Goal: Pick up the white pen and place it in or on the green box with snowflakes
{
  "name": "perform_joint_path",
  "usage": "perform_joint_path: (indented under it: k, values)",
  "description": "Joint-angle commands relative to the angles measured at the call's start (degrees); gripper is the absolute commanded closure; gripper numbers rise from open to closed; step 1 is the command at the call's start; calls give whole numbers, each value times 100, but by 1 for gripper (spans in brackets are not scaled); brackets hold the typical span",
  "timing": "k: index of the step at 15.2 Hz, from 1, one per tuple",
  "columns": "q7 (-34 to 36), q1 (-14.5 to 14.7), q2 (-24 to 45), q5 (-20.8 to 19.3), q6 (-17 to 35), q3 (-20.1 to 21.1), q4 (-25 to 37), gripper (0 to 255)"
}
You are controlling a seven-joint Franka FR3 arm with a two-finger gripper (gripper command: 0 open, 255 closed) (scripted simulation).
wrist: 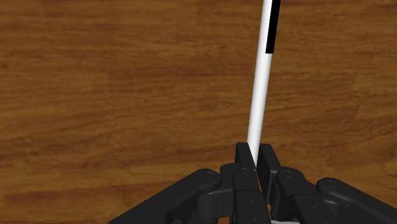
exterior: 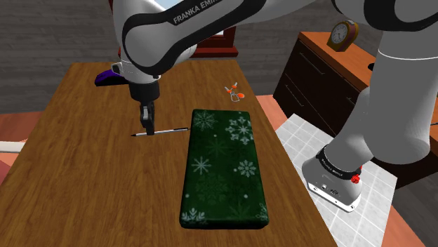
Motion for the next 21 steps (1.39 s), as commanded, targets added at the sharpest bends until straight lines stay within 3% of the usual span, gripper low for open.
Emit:
perform_joint_path:
  k: [1, 5, 21]
  values:
    - [0, 1, 1, 0, 1, 0, 0, 255]
    - [-1, -1, -1, 0, -2, 0, 0, 255]
    - [206, -41, -448, 8, -1031, 24, 609, 255]
